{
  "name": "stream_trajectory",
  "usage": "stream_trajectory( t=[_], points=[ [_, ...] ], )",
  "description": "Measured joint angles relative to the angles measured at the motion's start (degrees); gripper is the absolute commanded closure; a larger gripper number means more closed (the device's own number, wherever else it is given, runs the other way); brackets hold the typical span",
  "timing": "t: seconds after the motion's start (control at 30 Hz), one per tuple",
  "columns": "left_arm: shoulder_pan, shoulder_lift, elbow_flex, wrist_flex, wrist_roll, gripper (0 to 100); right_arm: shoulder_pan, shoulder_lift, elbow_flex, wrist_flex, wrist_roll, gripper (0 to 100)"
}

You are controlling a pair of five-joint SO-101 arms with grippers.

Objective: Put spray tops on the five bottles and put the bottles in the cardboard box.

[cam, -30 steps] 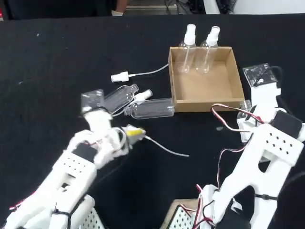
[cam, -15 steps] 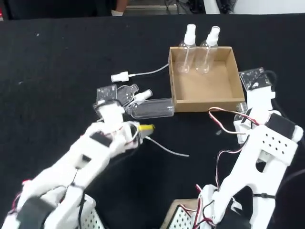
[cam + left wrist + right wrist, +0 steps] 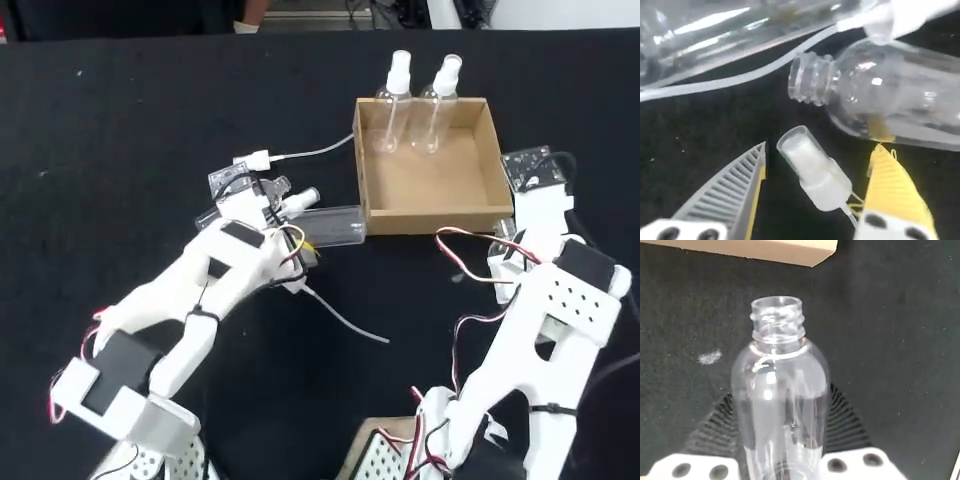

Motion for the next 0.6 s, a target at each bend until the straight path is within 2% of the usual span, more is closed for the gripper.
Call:
stream_trajectory(
  t=[0.2, 0.47, 0.6],
  points=[
    [0.00, 0.79, -0.62, 1.14, 0.00, 97, 0.00, 0.00, 0.00, -0.26, 0.00, 98.7],
    [0.18, 0.79, -1.41, 1.76, -9.41, 97, 0.00, 0.00, 2.99, -0.26, 0.00, 98.8],
    [-0.79, 0.79, -3.43, 7.21, -12.66, 97, 0.00, 0.00, 3.08, -0.26, -0.35, 98.8]
  ],
)
